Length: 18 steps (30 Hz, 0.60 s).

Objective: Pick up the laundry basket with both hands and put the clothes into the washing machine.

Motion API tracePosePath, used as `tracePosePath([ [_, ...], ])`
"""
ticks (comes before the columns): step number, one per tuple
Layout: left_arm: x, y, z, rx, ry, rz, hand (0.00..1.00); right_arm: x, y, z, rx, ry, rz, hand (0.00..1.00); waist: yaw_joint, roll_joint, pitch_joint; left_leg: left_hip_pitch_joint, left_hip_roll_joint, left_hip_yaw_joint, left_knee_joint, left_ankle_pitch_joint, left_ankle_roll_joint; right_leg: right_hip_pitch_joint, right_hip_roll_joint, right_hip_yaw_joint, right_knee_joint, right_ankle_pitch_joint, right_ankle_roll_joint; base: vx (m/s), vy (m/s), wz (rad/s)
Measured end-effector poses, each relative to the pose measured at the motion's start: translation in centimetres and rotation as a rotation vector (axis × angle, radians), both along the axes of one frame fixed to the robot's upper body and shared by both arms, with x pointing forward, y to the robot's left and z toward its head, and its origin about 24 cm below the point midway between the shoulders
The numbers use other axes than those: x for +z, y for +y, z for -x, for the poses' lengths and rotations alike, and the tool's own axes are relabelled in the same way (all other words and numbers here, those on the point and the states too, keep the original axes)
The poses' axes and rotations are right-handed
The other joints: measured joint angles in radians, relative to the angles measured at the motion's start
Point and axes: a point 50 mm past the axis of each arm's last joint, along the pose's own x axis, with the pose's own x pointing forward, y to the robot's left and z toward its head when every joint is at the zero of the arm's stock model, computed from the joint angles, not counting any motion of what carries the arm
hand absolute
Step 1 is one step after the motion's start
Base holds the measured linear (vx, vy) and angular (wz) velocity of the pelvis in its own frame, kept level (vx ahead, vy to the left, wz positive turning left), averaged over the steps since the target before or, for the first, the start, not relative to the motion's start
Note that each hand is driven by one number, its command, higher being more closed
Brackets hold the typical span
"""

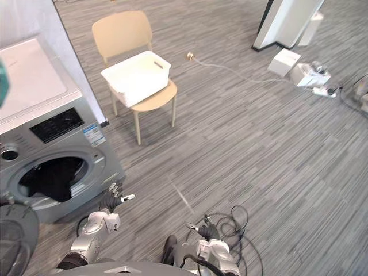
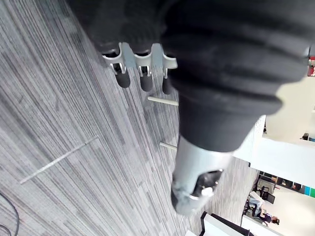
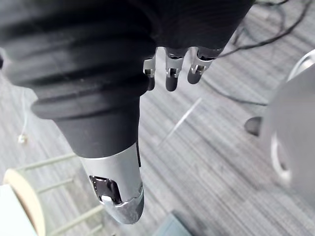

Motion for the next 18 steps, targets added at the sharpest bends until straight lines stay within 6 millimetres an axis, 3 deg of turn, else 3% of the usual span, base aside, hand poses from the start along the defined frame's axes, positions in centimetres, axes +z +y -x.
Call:
tracePosePath([
  [1,0.0,-0.4,0.1,0.000,0.000,0.015,0.00,0.1,0.6,-0.4,0.032,-0.010,-0.008,0.00,0.015,-0.001,0.001,-0.045,-0.050,-0.094,0.051,-0.036,-0.032,0.013,0.004,0.025,-0.016,0.002,-0.007,0.23,-0.235,-0.83],
  [2,0.0,-1.1,0.3,-0.017,0.001,0.032,0.00,0.2,1.1,-0.6,0.059,-0.013,-0.016,0.00,0.029,-0.004,0.002,-0.108,-0.143,-0.199,0.082,-0.076,-0.079,0.029,0.002,0.048,-0.042,0.006,-0.014,0.21,-0.142,-0.58],
  [3,0.0,-1.4,0.4,-0.031,0.002,0.035,0.00,0.1,1.3,-0.6,0.068,-0.011,-0.019,0.00,0.033,-0.008,0.006,-0.130,-0.179,-0.223,0.079,-0.094,-0.088,0.043,0.003,0.054,-0.059,0.008,-0.016,0.19,-0.104,-0.38],
  [5,0.0,-2.3,0.6,-0.073,0.004,0.038,0.00,0.1,1.9,-0.5,0.083,-0.008,-0.027,0.00,0.032,-0.010,0.009,-0.178,-0.262,-0.199,0.044,-0.126,-0.083,0.090,0.005,0.060,-0.101,0.008,-0.017,0.17,-0.067,-0.03],
  [7,0.9,-3.4,0.1,-0.101,-0.041,0.064,0.00,0.2,2.1,-0.9,0.086,-0.016,-0.031,0.00,0.039,-0.003,0.008,-0.251,-0.379,-0.147,-0.087,-0.138,-0.080,0.119,0.010,0.068,-0.144,0.002,-0.008,0.18,-0.019,-0.01],
  [8,1.2,-3.5,-0.1,-0.101,-0.058,0.070,0.00,0.4,2.2,-1.3,0.087,-0.025,-0.032,0.00,0.046,-0.001,0.007,-0.273,-0.407,-0.138,-0.128,-0.135,-0.079,0.120,0.014,0.074,-0.151,0.001,0.000,0.16,0.012,-0.31],
  [9,1.7,-3.6,-0.4,-0.100,-0.080,0.075,0.00,0.7,2.2,-2.0,0.094,-0.044,-0.027,0.00,0.068,0.006,0.005,-0.290,-0.455,-0.138,-0.231,-0.099,-0.077,0.126,0.026,0.093,-0.163,0.004,0.012,0.18,0.018,-0.63],
  [11,1.5,-3.4,-0.4,-0.097,-0.075,0.070,0.00,1.1,2.8,-3.0,0.135,-0.064,-0.020,0.00,0.098,0.011,0.003,-0.273,-0.491,-0.165,-0.364,-0.046,-0.046,0.149,0.050,0.138,-0.159,-0.026,0.033,0.24,0.022,-0.76],
  [12,1.4,-3.1,-0.2,-0.097,-0.065,0.062,0.00,1.2,3.4,-3.3,0.164,-0.072,-0.023,0.00,0.106,0.004,-0.001,-0.247,-0.508,-0.190,-0.374,-0.001,0.028,0.146,0.038,0.155,-0.082,-0.090,0.050,0.26,0.027,-0.38],
  [13,1.2,-2.8,0.0,-0.108,-0.056,0.046,0.00,1.2,4.2,-3.2,0.175,-0.071,-0.039,0.00,0.094,-0.036,-0.010,-0.221,-0.531,-0.179,-0.385,-0.019,0.029,0.120,0.000,0.152,0.032,-0.156,0.086,0.36,0.021,-0.21],
  [14,1.2,-2.8,0.0,-0.114,-0.055,0.042,0.00,1.2,4.4,-3.3,0.183,-0.072,-0.037,0.00,0.087,-0.045,-0.014,-0.213,-0.535,-0.181,-0.389,-0.033,0.020,0.086,-0.018,0.150,0.122,-0.174,0.116,0.32,0.015,-0.03],
  [15,1.2,-2.9,-0.1,-0.131,-0.058,0.030,0.00,1.2,4.6,-3.5,0.200,-0.069,-0.025,0.00,0.085,-0.049,-0.013,-0.191,-0.537,-0.179,-0.403,-0.040,0.024,-0.008,-0.062,0.141,0.347,-0.185,0.211,0.39,0.023,-0.07],
  [16,1.1,-2.8,0.0,-0.151,-0.057,0.011,0.00,1.0,4.9,-3.3,0.203,-0.059,-0.031,0.00,0.080,-0.052,-0.012,-0.150,-0.545,-0.175,-0.418,-0.043,0.037,-0.069,-0.122,0.113,0.521,-0.186,0.221,0.32,0.034,-0.05],
  [17,1.1,-2.9,0.0,-0.156,-0.053,0.008,0.00,0.9,5.1,-3.2,0.205,-0.049,-0.036,0.00,0.079,-0.052,-0.011,-0.125,-0.550,-0.176,-0.428,-0.046,0.042,-0.081,-0.156,0.092,0.576,-0.190,0.210,0.34,0.039,0.07],
  [18,1.0,-2.8,0.2,-0.155,-0.045,0.007,0.00,0.8,5.4,-3.0,0.206,-0.037,-0.049,0.00,0.079,-0.052,-0.011,-0.074,-0.558,-0.183,-0.454,-0.047,0.044,-0.089,-0.211,0.056,0.618,-0.206,0.169,0.27,0.024,0.11],
])
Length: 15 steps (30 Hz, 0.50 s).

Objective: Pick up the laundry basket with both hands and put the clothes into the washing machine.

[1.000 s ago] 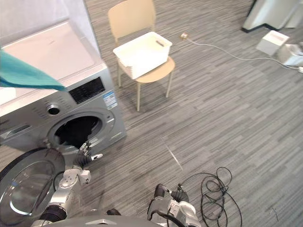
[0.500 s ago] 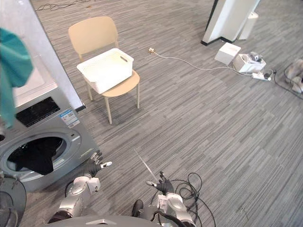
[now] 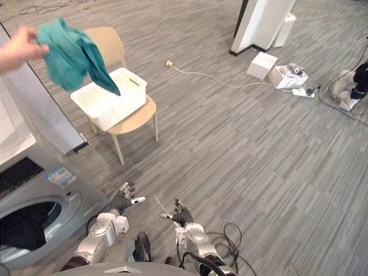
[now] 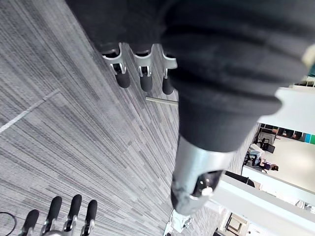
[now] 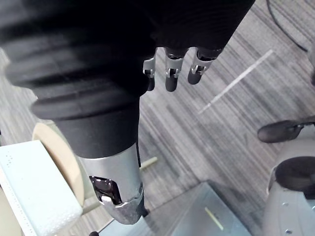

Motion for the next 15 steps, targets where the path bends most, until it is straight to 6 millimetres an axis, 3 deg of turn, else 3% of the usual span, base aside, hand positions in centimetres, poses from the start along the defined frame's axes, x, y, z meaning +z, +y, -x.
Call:
tracePosePath([
  [2,0.1,0.3,-0.3,0.007,-0.008,-0.005,0.00,-0.1,0.4,0.2,0.003,0.006,-0.014,0.00,-0.005,0.002,0.000,0.052,0.001,-0.041,-0.029,0.001,-0.002,0.000,-0.033,-0.010,-0.067,-0.013,-0.021,0.27,-0.027,0.44],
  [5,0.3,0.5,-0.6,0.014,-0.016,-0.006,0.00,-0.3,0.1,0.6,-0.005,0.017,-0.010,0.00,-0.012,0.008,0.003,0.089,0.030,-0.123,-0.065,0.002,-0.034,-0.043,-0.036,0.033,-0.232,0.002,-0.003,0.25,-0.149,0.77],
  [6,0.3,0.5,-0.5,0.014,-0.014,-0.007,0.00,-0.3,0.0,0.7,-0.007,0.019,-0.008,0.00,-0.013,0.011,0.006,0.097,0.040,-0.146,-0.073,0.002,-0.052,-0.058,-0.030,0.076,-0.296,0.030,0.005,0.23,-0.235,0.66],
  [8,0.0,0.6,-0.4,0.014,0.000,-0.013,0.00,-0.6,-0.5,1.2,-0.035,0.037,-0.006,0.00,-0.015,0.010,0.008,0.116,0.065,-0.204,-0.075,-0.010,-0.100,-0.078,-0.031,0.186,-0.470,0.144,0.023,0.20,-0.295,0.68],
  [11,-0.5,0.8,-0.1,0.014,0.024,-0.025,0.00,-1.0,-0.6,1.8,-0.038,0.061,-0.003,0.00,-0.026,0.002,0.011,0.124,0.091,-0.276,-0.059,-0.041,-0.172,-0.075,-0.041,0.232,-0.606,0.257,0.039,0.20,-0.379,0.69],
  [12,-0.6,1.1,-0.1,0.012,0.026,-0.037,0.00,-1.2,-0.4,2.0,-0.039,0.072,-0.008,0.00,-0.025,-0.039,0.007,0.134,0.087,-0.300,-0.059,-0.059,-0.206,-0.063,-0.058,0.264,-0.648,0.278,0.040,0.21,-0.520,0.76],
  [13,-0.7,1.3,0.0,0.011,0.032,-0.047,0.00,-1.3,-0.5,2.4,-0.047,0.083,-0.010,0.00,-0.030,-0.061,0.008,0.141,0.093,-0.341,-0.051,-0.082,-0.253,-0.063,-0.060,0.272,-0.610,0.347,0.084,0.25,-0.638,0.80],
  [14,-0.9,1.3,0.0,0.010,0.038,-0.049,0.00,-1.3,-0.7,2.4,-0.056,0.082,-0.009,0.00,-0.035,-0.043,0.007,0.148,0.115,-0.360,-0.056,-0.084,-0.264,-0.066,-0.037,0.268,-0.573,0.347,0.082,0.20,-0.537,0.63],
  [15,-1.1,0.7,0.3,0.011,0.055,-0.033,0.00,-1.1,-1.6,2.2,-0.060,0.067,0.012,0.00,-0.036,-0.010,-0.005,0.156,0.172,-0.383,-0.076,-0.087,-0.281,-0.079,0.014,0.243,-0.526,0.305,0.050,0.24,-0.470,0.33],
])
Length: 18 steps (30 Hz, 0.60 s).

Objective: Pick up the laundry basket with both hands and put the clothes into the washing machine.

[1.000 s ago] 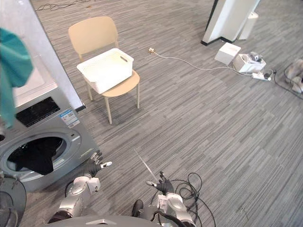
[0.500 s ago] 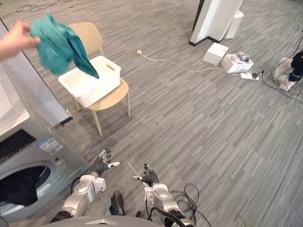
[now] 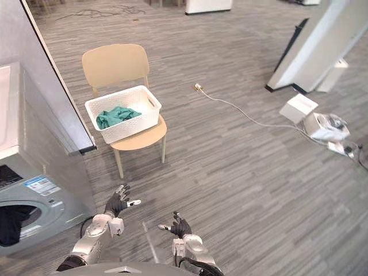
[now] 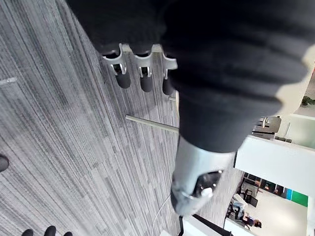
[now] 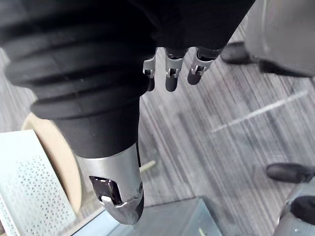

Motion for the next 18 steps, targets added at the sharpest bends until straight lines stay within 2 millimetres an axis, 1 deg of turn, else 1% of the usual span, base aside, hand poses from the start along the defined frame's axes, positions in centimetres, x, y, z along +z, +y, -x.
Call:
tracePosePath([
  [1,0.0,-0.4,0.0,0.003,0.003,0.014,0.00,0.1,-0.8,-0.1,-0.004,-0.004,0.020,0.00,-0.001,0.041,-0.014,0.014,0.054,-0.017,-0.023,0.013,-0.011,0.001,0.046,-0.032,0.022,-0.033,-0.034,0.21,-0.333,0.19],
  [2,0.0,-0.6,0.0,0.004,0.003,0.020,0.00,0.1,-1.0,-0.1,-0.007,-0.005,0.026,0.00,-0.002,0.053,-0.020,0.020,0.074,-0.026,-0.028,0.027,-0.016,0.002,0.065,-0.045,0.036,-0.053,-0.046,0.36,-0.446,0.28],
  [3,0.1,-0.7,-0.1,0.010,-0.001,0.027,0.00,0.1,-1.3,0.0,-0.015,-0.006,0.027,0.00,-0.008,0.067,-0.030,0.015,0.101,-0.046,0.009,0.056,-0.024,0.010,0.086,-0.072,0.063,-0.092,-0.068,0.31,-0.360,0.41],
  [4,0.2,-0.4,-0.2,0.033,-0.003,0.035,0.00,0.0,-1.2,0.3,-0.019,0.001,0.023,0.00,-0.014,0.064,-0.027,-0.031,0.112,-0.069,0.108,0.069,-0.008,0.032,0.096,-0.092,0.065,-0.112,-0.085,0.34,-0.435,0.46],
  [5,0.1,0.0,-0.3,0.071,0.000,0.046,0.00,0.0,-1.1,0.3,-0.021,-0.002,0.017,0.00,-0.012,0.054,-0.020,-0.089,0.123,-0.074,0.239,0.099,0.037,0.061,0.107,-0.106,0.056,-0.123,-0.101,0.19,-0.292,0.31],
  [6,0.0,0.6,-0.2,0.108,0.007,0.052,0.00,0.0,-1.0,0.3,-0.025,-0.003,0.010,0.00,-0.005,0.047,-0.013,-0.137,0.138,-0.057,0.362,0.147,0.088,0.099,0.123,-0.113,0.038,-0.130,-0.117,0.23,-0.342,0.07],
  [7,-0.1,1.2,0.2,0.147,0.016,0.050,0.00,0.1,-0.9,0.4,-0.040,-0.008,-0.002,0.00,0.011,0.043,-0.007,-0.186,0.162,-0.025,0.488,0.158,0.106,0.140,0.136,-0.125,0.017,-0.124,-0.138,0.28,-0.320,0.00],
  [8,-0.1,1.8,0.6,0.178,0.015,0.045,0.00,0.6,-1.2,0.2,-0.088,-0.038,-0.028,0.00,0.019,0.036,-0.003,-0.224,0.177,0.053,0.598,0.151,0.133,0.184,0.148,-0.135,-0.017,-0.127,-0.149,0.28,-0.278,0.02],
  [9,0.0,1.9,0.7,0.182,0.006,0.045,0.00,0.8,-1.4,-0.1,-0.114,-0.057,-0.034,0.00,0.020,0.032,-0.001,-0.238,0.181,0.099,0.624,0.142,0.148,0.202,0.148,-0.139,-0.033,-0.127,-0.150,0.29,-0.190,0.21],
  [10,0.3,2.1,0.8,0.192,-0.011,0.047,0.00,1.6,-2.0,-0.9,-0.154,-0.104,-0.038,0.00,0.023,0.033,-0.001,-0.255,0.183,0.207,0.647,0.120,0.180,0.238,0.145,-0.151,-0.072,-0.124,-0.151,0.20,-0.078,0.35],
  [11,0.5,2.4,0.8,0.207,-0.020,0.051,0.00,2.3,-2.4,-1.6,-0.184,-0.148,-0.043,0.00,0.024,0.032,-0.001,-0.264,0.181,0.283,0.637,0.104,0.192,0.263,0.141,-0.165,-0.100,-0.120,-0.149,0.20,-0.058,0.51],
  [12,0.7,2.7,0.8,0.225,-0.034,0.053,0.00,3.2,-2.8,-2.5,-0.207,-0.201,-0.045,0.00,0.023,0.032,-0.001,-0.265,0.171,0.339,0.606,0.087,0.186,0.282,0.134,-0.186,-0.121,-0.117,-0.146,0.20,-0.014,0.67],
  [13,0.8,3.0,0.7,0.237,-0.044,0.049,0.00,4.4,-3.5,-3.7,-0.234,-0.272,-0.038,0.00,0.024,0.030,-0.001,-0.268,0.139,0.389,0.537,0.066,0.175,0.293,0.120,-0.210,-0.130,-0.116,-0.145,0.29,0.025,0.79],
  [14,0.7,3.4,0.8,0.254,-0.043,0.046,0.00,5.7,-4.0,-5.1,-0.241,-0.337,-0.028,0.00,0.027,0.026,0.002,-0.278,0.098,0.408,0.462,0.048,0.173,0.303,0.100,-0.232,-0.145,-0.116,-0.144,0.28,0.050,0.74],
  [15,0.7,3.6,0.8,0.261,-0.042,0.045,0.00,6.5,-4.3,-5.9,-0.248,-0.372,-0.023,0.00,0.027,0.022,0.005,-0.291,0.072,0.408,0.423,0.045,0.168,0.306,0.088,-0.247,-0.152,-0.116,-0.141,0.25,0.085,0.75],
  [16,0.6,3.9,0.9,0.271,-0.038,0.040,0.00,8.0,-4.8,-7.5,-0.263,-0.439,-0.009,0.00,0.029,0.009,0.014,-0.314,0.020,0.412,0.340,0.051,0.162,0.316,0.055,-0.276,-0.162,-0.116,-0.132,0.15,0.080,0.56],
  [17,0.6,3.9,0.9,0.271,-0.037,0.038,0.00,8.3,-4.9,-7.8,-0.267,-0.454,-0.005,0.00,0.030,0.007,0.015,-0.319,0.009,0.414,0.313,0.058,0.160,0.319,0.047,-0.285,-0.164,-0.116,-0.125,0.18,0.115,0.77],
  [18,0.4,3.9,1.3,0.272,-0.027,0.036,0.00,10.1,-5.7,-9.3,-0.291,-0.534,0.015,0.00,0.038,0.005,0.018,-0.326,-0.038,0.421,0.158,0.123,0.152,0.339,0.020,-0.319,-0.175,-0.127,-0.091,0.22,0.153,0.71],
])
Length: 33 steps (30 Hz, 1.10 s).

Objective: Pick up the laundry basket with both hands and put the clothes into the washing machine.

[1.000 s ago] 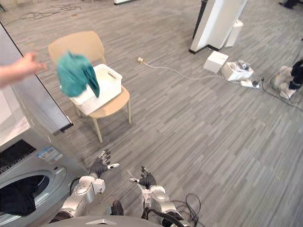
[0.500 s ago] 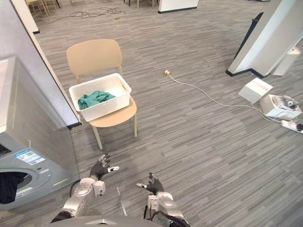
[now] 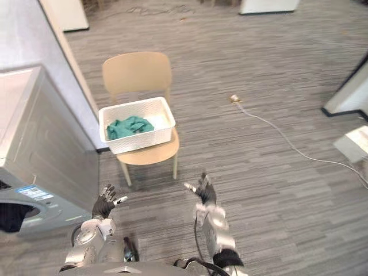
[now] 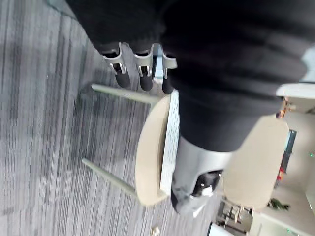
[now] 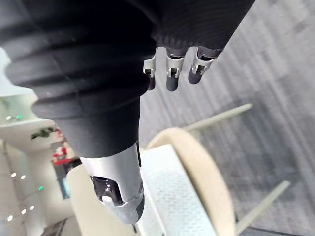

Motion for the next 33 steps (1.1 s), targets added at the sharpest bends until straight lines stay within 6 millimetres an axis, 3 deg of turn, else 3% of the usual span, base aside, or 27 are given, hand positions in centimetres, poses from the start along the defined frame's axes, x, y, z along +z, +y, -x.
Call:
tracePosePath([
  [1,-0.3,0.0,0.6,0.002,0.016,-0.002,0.00,1.2,-0.5,-1.1,-0.018,-0.042,0.025,0.00,0.006,0.026,-0.008,0.013,-0.009,-0.004,-0.138,0.095,-0.004,0.026,0.006,-0.016,-0.010,-0.015,0.038,0.24,0.180,0.69],
  [2,-0.5,0.1,0.8,0.000,0.026,-0.008,0.00,1.6,-0.7,-1.5,-0.027,-0.056,0.030,0.00,0.011,0.036,-0.012,0.023,-0.013,-0.004,-0.150,0.176,0.027,0.039,0.007,-0.016,-0.010,-0.025,0.056,0.29,0.210,0.45],
  [4,-0.8,1.0,1.4,0.025,0.049,-0.038,0.00,3.3,-0.2,-3.2,-0.048,-0.119,0.029,0.00,0.038,-0.010,-0.011,0.028,-0.063,0.008,-0.114,0.118,0.076,0.051,-0.048,-0.010,-0.001,-0.045,0.092,0.31,0.192,0.22],
  [6,-1.5,1.6,2.4,0.055,0.092,-0.049,0.00,4.3,0.2,-4.1,-0.029,-0.153,0.052,0.00,0.055,-0.016,-0.012,0.021,-0.075,0.011,-0.038,0.038,0.092,0.048,-0.084,0.020,0.059,-0.058,0.117,0.30,0.210,-0.02],
  [7,-2.3,1.7,3.5,0.066,0.140,-0.050,0.00,4.4,0.3,-4.1,-0.025,-0.154,0.060,0.00,0.056,-0.019,-0.016,0.051,-0.101,0.015,-0.037,0.005,0.102,0.016,-0.132,0.057,0.193,-0.078,0.145,0.36,0.272,0.01],
  [8,-2.6,1.7,4.1,0.070,0.159,-0.048,0.00,4.4,0.3,-4.1,-0.019,-0.153,0.076,0.00,0.055,-0.019,-0.017,0.067,-0.110,0.017,-0.039,-0.007,0.101,-0.017,-0.158,0.078,0.293,-0.080,0.148,0.26,0.204,0.13],
  [10,-3.2,2.4,5.0,0.066,0.209,-0.076,0.00,4.2,1.0,-4.1,0.009,-0.142,0.113,0.00,0.045,-0.037,-0.019,0.128,-0.143,0.006,-0.040,-0.036,0.111,-0.198,-0.244,0.167,0.777,-0.008,0.162,0.32,0.171,0.31],
  [11,-3.4,2.8,5.2,0.060,0.221,-0.092,0.00,4.1,1.3,-4.1,0.018,-0.137,0.121,0.00,0.042,-0.042,-0.022,0.144,-0.149,-0.005,-0.042,-0.040,0.114,-0.230,-0.253,0.171,0.868,-0.004,0.149,0.37,0.138,0.41],
  [13,-3.6,3.6,5.6,0.044,0.245,-0.131,0.00,4.2,1.9,-4.2,0.061,-0.138,0.173,0.00,0.035,-0.045,-0.025,0.230,-0.161,-0.044,-0.094,-0.041,0.116,-0.297,-0.248,0.127,0.991,-0.049,0.076,0.29,0.053,0.41],
  [16,-3.6,3.4,5.5,0.033,0.243,-0.136,0.00,5.3,2.0,-4.4,0.076,-0.185,0.201,0.00,0.017,-0.047,-0.027,0.265,-0.166,-0.098,-0.129,-0.040,0.114,-0.369,-0.225,0.095,0.849,-0.100,0.032,0.23,-0.034,0.58],
  [18,-3.5,3.1,5.0,0.010,0.233,-0.144,0.00,5.7,1.1,-4.2,0.084,-0.195,0.270,0.00,-0.001,-0.045,-0.026,0.265,-0.166,-0.157,-0.136,-0.034,0.103,-0.392,-0.201,0.119,0.635,-0.108,0.034,0.19,-0.112,0.88],
  [19,-3.3,3.0,4.5,0.000,0.222,-0.148,0.00,5.5,0.3,-3.9,0.078,-0.178,0.313,0.00,-0.004,-0.045,-0.026,0.264,-0.161,-0.194,-0.140,-0.028,0.088,-0.388,-0.178,0.172,0.471,-0.090,0.053,0.19,-0.175,0.95],
  [21,-3.4,3.1,4.0,-0.018,0.223,-0.163,0.00,4.6,-0.9,-3.2,0.059,-0.125,0.341,0.00,-0.003,-0.046,-0.026,0.267,-0.146,-0.257,-0.132,-0.031,0.049,-0.362,-0.148,0.263,0.273,-0.013,0.074,0.18,-0.235,1.01],
  [23,-3.4,3.4,3.9,-0.031,0.222,-0.186,0.00,4.0,-1.2,-2.7,0.063,-0.092,0.359,0.00,-0.003,-0.068,-0.036,0.276,-0.146,-0.305,-0.118,-0.048,0.008,-0.330,-0.148,0.306,0.183,0.123,0.097,0.16,-0.365,0.84],
  [24,-3.4,3.9,4.2,-0.029,0.230,-0.199,0.00,3.6,-1.2,-2.4,0.077,-0.075,0.374,0.00,0.001,-0.103,-0.047,0.267,-0.157,-0.328,-0.097,-0.067,-0.024,-0.312,-0.162,0.305,0.164,0.201,0.123,0.13,-0.500,0.53],
  [25,-3.8,3.5,4.6,-0.029,0.251,-0.184,0.00,3.7,-1.6,-2.4,0.091,-0.070,0.405,0.00,0.011,-0.062,-0.051,0.248,-0.109,-0.355,-0.063,-0.092,-0.049,-0.297,-0.128,0.273,0.157,0.176,0.123,0.09,-0.426,0.44],
  [26,-3.9,3.2,4.9,-0.029,0.258,-0.174,0.00,3.8,-1.7,-2.5,0.092,-0.072,0.410,0.00,0.010,-0.056,-0.055,0.230,-0.087,-0.367,-0.054,-0.100,-0.060,-0.294,-0.107,0.254,0.140,0.168,0.113,0.04,-0.269,0.30],
  [28,-4.2,2.2,5.2,-0.034,0.272,-0.139,0.00,3.8,-2.1,-2.5,0.107,-0.054,0.460,0.00,0.006,-0.017,-0.061,0.206,-0.025,-0.411,-0.072,-0.087,-0.097,-0.278,-0.044,0.191,0.110,0.165,0.074,0.06,-0.288,0.41],
  [30,-4.2,2.1,5.2,-0.035,0.269,-0.136,0.00,3.7,-2.2,-2.5,0.109,-0.043,0.468,0.00,0.004,-0.003,-0.051,0.195,0.003,-0.455,-0.078,-0.071,-0.119,-0.263,-0.016,0.143,0.109,0.157,0.050,0.03,-0.273,0.58],
  [33,-3.8,1.8,4.1,-0.064,0.235,-0.131,0.00,3.9,-2.5,-2.8,0.108,-0.038,0.500,0.00,-0.006,-0.028,-0.017,0.132,0.016,-0.461,-0.084,-0.021,-0.108,-0.271,-0.025,0.055,0.109,0.135,0.031,-0.05,-0.164,0.81],
])
